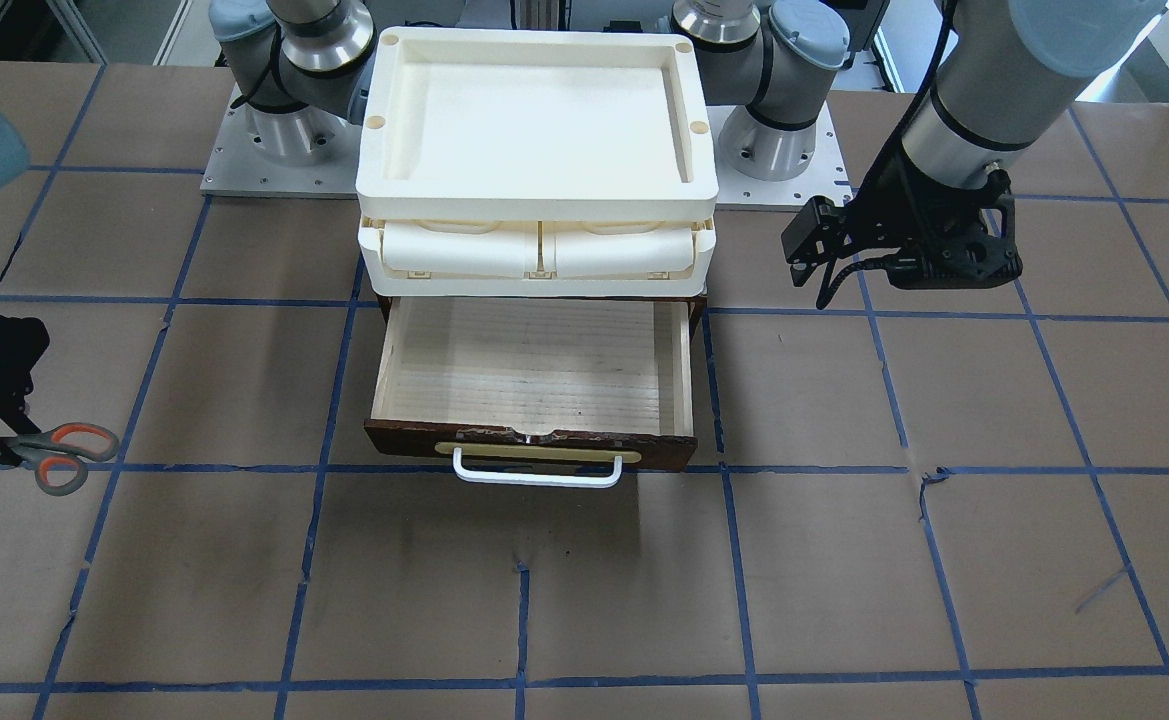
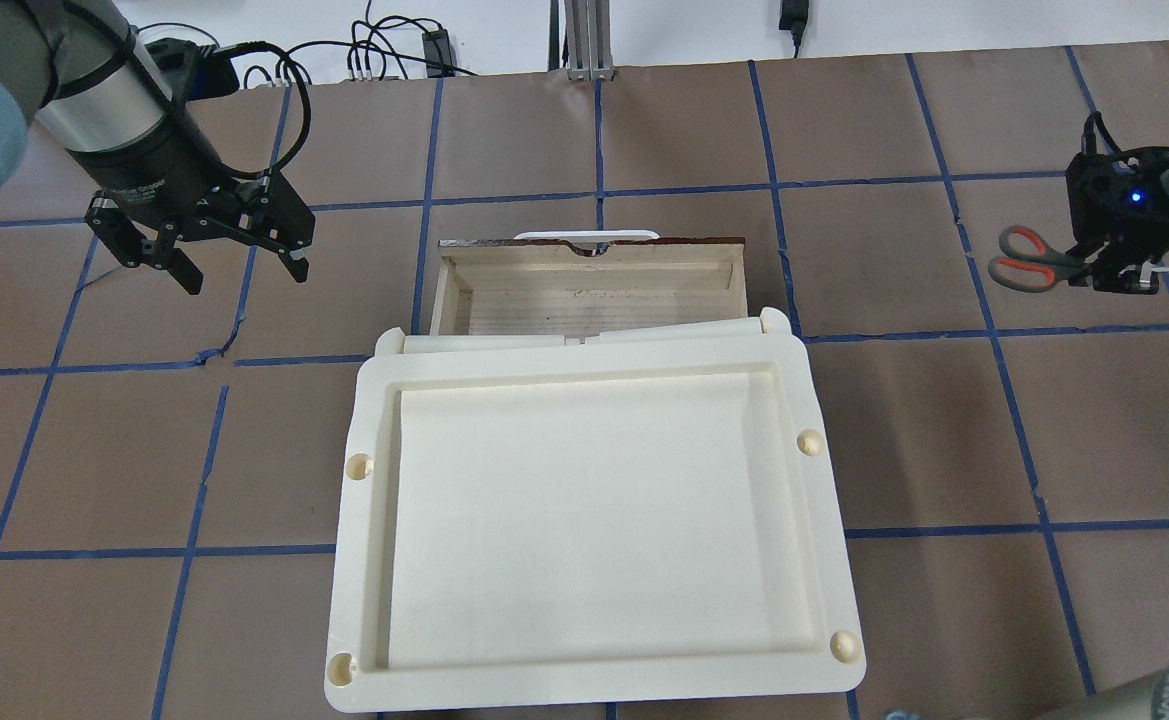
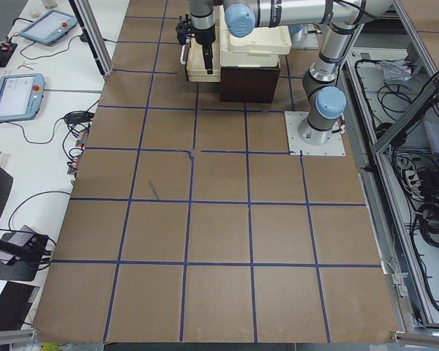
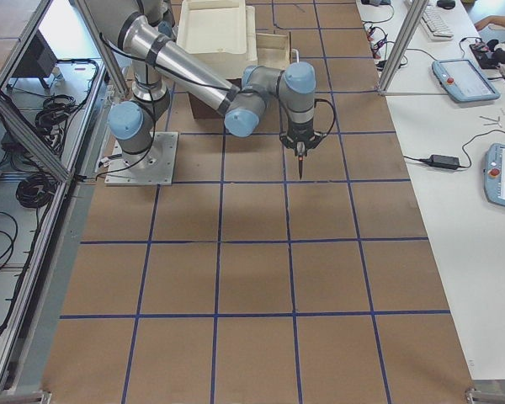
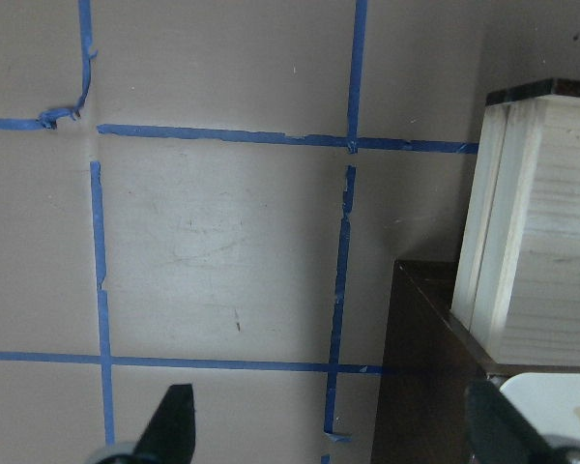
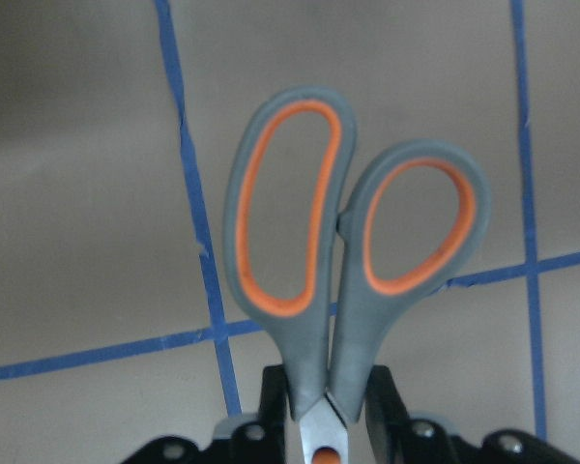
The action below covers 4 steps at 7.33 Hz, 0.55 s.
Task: Put scissors in drawer and close it
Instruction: 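Carry the held scissors with the right gripper over the open drawer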
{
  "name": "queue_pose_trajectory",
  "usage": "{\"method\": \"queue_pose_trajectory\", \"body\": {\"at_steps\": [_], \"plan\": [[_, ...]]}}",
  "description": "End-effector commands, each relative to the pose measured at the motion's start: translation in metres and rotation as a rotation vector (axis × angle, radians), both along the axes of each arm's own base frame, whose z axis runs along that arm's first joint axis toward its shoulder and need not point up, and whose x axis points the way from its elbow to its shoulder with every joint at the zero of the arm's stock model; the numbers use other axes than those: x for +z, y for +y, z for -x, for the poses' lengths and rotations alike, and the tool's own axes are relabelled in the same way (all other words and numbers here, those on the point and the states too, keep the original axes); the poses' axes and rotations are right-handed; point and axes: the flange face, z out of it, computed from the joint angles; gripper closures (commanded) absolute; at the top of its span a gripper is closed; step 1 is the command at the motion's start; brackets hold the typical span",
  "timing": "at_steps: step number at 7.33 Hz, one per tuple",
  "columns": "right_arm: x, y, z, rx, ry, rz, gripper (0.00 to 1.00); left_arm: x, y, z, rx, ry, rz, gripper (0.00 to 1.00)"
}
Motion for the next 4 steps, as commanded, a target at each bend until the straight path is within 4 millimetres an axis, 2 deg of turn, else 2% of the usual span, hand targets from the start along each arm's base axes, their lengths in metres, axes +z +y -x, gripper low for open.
{"method": "queue_pose_trajectory", "body": {"at_steps": [1,2,3,4], "plan": [[0.073,-0.016,-0.092,-0.007,-0.047,-0.042,0.96,0.000,0.000,0.000,-0.003,-0.003,0.000,0.00],[0.090,-0.016,-0.137,0.021,-0.049,-0.032,0.96,-0.001,0.000,0.000,-0.006,-0.004,-0.003,0.00],[0.093,-0.007,-0.182,0.019,-0.057,-0.035,0.95,-0.002,-0.001,0.000,-0.001,-0.002,-0.001,0.00],[0.089,0.006,-0.239,0.042,-0.054,-0.053,0.95,-0.001,-0.001,0.000,-0.006,-0.003,0.000,0.00]]}}
